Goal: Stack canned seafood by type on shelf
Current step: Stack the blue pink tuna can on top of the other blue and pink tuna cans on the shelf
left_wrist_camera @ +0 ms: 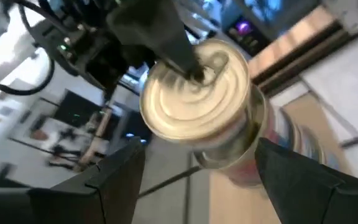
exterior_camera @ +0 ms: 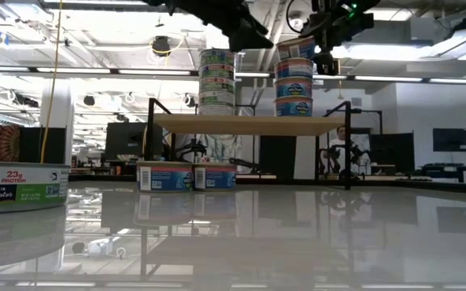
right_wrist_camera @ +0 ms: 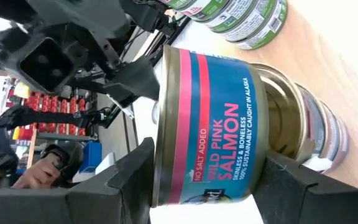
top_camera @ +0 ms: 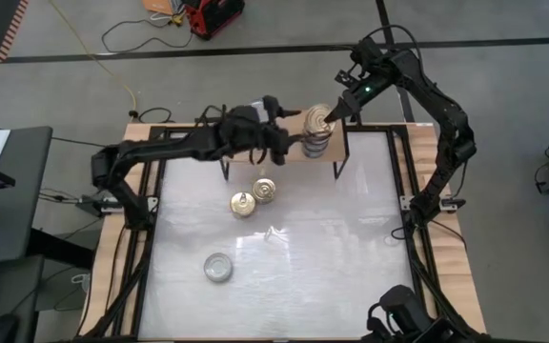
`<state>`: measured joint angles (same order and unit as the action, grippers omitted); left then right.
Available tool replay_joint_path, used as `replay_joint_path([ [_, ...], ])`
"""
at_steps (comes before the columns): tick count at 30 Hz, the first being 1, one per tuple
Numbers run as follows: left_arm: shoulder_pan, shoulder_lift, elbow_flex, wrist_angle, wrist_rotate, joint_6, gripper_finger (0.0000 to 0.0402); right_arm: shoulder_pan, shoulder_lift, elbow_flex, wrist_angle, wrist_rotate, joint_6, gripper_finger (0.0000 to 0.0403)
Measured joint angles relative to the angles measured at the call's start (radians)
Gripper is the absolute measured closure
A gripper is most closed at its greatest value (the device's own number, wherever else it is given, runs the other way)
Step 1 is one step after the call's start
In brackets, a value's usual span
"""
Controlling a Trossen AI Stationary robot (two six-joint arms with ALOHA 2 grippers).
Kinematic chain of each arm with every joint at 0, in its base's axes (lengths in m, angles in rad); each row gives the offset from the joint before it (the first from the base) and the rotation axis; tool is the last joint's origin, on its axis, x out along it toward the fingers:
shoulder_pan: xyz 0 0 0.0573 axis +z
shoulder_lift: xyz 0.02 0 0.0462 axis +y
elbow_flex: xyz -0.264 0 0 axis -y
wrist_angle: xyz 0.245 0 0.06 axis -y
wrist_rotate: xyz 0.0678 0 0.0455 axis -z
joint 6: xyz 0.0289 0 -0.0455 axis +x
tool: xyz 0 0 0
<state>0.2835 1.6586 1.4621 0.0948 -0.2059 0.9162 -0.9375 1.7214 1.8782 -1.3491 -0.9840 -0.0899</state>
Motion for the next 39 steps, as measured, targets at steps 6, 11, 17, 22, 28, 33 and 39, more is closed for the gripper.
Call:
replay_joint_path([
  [6, 0.053, 0.084, 0.229, -0.168, 0.135, -0.151, 0.0109, -0.011, 0.0, 0.0, 0.003, 0.004, -0.013, 0.0147],
  [11, 0.088, 0.174, 0.42, -0.375, 0.194, -0.251, 0.0109, -0.02, 0.0, 0.0, 0.002, 0.013, -0.014, 0.0147],
  [17, 0.104, 0.256, 0.573, -0.503, 0.246, -0.33, 0.0109, -0.017, 0.0, 0.0, -0.002, 0.014, -0.016, 0.0147],
  [22, 0.114, 0.259, 0.597, -0.562, 0.265, -0.35, 0.0109, -0.011, 0.0, 0.0, -0.007, 0.013, -0.007, 0.0147],
  [28, 0.118, 0.252, 0.597, -0.594, 0.28, -0.341, 0.0109, -0.011, 0.0, 0.0, 0.012, 0.012, 0.086, 0.0147],
  [33, 0.118, 0.254, 0.597, -0.604, 0.311, -0.334, 0.0109, -0.013, 0.0, 0.0, 0.007, 0.014, 0.085, 0.0147],
  [39, 0.118, 0.253, 0.597, -0.62, 0.319, -0.327, 0.0109, -0.013, 0.0, 0.0, 0.0, 0.014, 0.099, 0.0133],
])
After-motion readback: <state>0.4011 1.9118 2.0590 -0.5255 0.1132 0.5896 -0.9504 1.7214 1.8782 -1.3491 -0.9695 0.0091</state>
